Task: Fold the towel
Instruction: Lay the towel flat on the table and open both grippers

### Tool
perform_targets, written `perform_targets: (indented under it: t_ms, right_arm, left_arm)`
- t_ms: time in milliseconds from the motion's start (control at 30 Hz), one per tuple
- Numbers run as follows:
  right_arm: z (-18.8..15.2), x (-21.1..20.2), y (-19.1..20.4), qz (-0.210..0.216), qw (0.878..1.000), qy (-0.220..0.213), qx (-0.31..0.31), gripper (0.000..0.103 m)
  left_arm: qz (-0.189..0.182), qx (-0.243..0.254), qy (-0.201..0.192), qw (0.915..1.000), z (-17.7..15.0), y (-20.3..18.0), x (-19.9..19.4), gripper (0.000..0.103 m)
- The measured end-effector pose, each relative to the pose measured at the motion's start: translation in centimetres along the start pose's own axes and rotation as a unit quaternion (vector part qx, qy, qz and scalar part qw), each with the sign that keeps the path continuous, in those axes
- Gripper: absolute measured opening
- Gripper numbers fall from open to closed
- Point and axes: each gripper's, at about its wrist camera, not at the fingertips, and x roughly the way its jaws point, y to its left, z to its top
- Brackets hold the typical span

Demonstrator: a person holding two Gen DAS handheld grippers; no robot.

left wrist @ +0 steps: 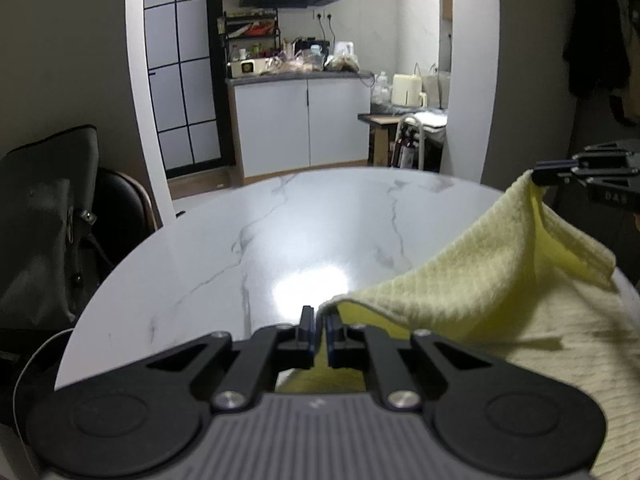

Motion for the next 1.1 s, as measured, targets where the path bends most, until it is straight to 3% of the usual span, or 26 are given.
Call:
perform_targets:
  t_ms: [100,267,333,500,633,833,1100]
  right_arm:
    - [-0.4,1.0,0.0,-0.001,1.0,0.011,0.003,0.003]
    - [-1.1,2.7,-0.6,-0.017,0.999,0.038,0.027,0.008]
    - [-1.0,2.5,-1.0,-0.031,0.998,0.036,0.031,0.017]
    - [-1.2,0.9,-1.7,-0.043,0.998,0.031,0.032,0.033]
    - [-1.7,-0.2,-1.6,-0.034,0.998,0.04,0.032,0.035]
    - [-3.3,-2.4,0.2,-0.015,0.998,0.061,0.001,0.037]
    - [-4.7,-4.7,0.6,-0.003,0.997,0.075,0.01,0.036]
  left_arm:
    - [0.007,-0.007,0.014,0.9999,-0.2,0.2,0.5,0.007]
    - [0.024,-0.029,0.014,0.9992,-0.1,1.0,0.6,0.019]
    - [0.038,-0.031,0.012,0.9987,-0.1,1.1,0.6,0.028]
    - [0.052,-0.029,0.009,0.9982,-0.2,0.8,0.7,0.032]
    - [0.069,-0.039,0.003,0.9968,-0.8,1.0,-0.1,0.04]
    - [0.076,-0.036,-0.003,0.9965,-1.3,0.2,-1.3,0.04]
    - [0.048,-0.036,-0.011,0.9981,-1.5,-1.2,-3.0,0.042]
